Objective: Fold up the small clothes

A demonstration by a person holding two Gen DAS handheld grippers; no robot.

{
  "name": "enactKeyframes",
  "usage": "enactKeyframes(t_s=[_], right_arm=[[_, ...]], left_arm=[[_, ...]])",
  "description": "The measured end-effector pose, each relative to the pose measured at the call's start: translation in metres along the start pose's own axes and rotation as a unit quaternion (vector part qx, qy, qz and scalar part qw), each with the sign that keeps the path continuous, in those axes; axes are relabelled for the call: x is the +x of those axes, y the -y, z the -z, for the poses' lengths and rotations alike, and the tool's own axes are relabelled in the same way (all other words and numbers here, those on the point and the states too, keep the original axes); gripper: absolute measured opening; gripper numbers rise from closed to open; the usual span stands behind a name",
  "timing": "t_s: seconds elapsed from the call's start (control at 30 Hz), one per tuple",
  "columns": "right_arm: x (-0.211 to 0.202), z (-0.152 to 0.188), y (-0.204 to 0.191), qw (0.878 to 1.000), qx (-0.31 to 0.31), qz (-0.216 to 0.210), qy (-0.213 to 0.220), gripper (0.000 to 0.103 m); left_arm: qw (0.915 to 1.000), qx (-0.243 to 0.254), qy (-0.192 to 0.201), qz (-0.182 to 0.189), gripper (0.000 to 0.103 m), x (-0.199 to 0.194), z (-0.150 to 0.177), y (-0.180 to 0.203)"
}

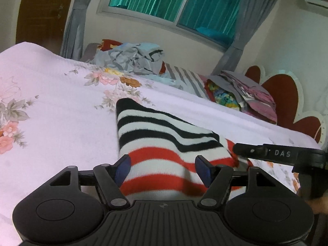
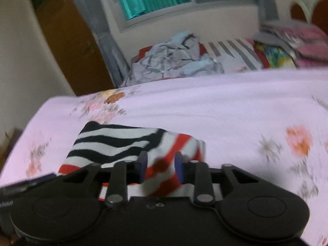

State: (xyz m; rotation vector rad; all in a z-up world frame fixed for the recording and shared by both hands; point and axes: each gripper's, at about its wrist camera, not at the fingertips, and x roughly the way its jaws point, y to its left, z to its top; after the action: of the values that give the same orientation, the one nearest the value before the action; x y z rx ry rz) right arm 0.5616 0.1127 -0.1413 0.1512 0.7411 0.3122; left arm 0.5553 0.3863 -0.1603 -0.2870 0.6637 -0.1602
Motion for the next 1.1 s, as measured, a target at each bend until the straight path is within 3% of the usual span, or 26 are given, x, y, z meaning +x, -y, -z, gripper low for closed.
enactKeyframes(t_s=[0.17, 0.33, 0.53, 0.77, 0.97, 1.1], right_arm=[[0.035, 0.004, -0.004, 0.996, -0.055, 0.068, -0.031, 0.02], [0.042, 0.007, -0.004, 0.993, -0.07, 0.087, -0.036, 0.017], [-0.009, 0.01, -0.018, 0.997, -0.054, 0.049, -0.001, 0.023], [-0.074, 0.05, -0.031, 0.998, -0.061, 0.026, 0.012, 0.024], [-0.066, 0.084, -0.022, 0.996, -0.05, 0.071, -0.031, 0.028], [-0.074, 0.087, -0.017, 0.997, -0.01, 0.063, -0.035, 0.026]], left_arm=[[0.999, 0.032, -0.018, -0.026, 0.068, 0.018, 0.005, 0.001], [0.9988, 0.03, -0.026, -0.029, 0.072, 0.015, 0.006, -0.001], [0.9986, 0.039, -0.029, -0.023, 0.072, -0.015, 0.013, 0.007], [0.9973, 0.061, -0.035, -0.021, 0.072, -0.058, 0.04, 0.018], [0.9945, 0.094, -0.034, -0.031, 0.072, -0.071, 0.06, 0.023], [0.9951, 0.083, -0.046, -0.026, 0.072, -0.077, 0.061, 0.016]])
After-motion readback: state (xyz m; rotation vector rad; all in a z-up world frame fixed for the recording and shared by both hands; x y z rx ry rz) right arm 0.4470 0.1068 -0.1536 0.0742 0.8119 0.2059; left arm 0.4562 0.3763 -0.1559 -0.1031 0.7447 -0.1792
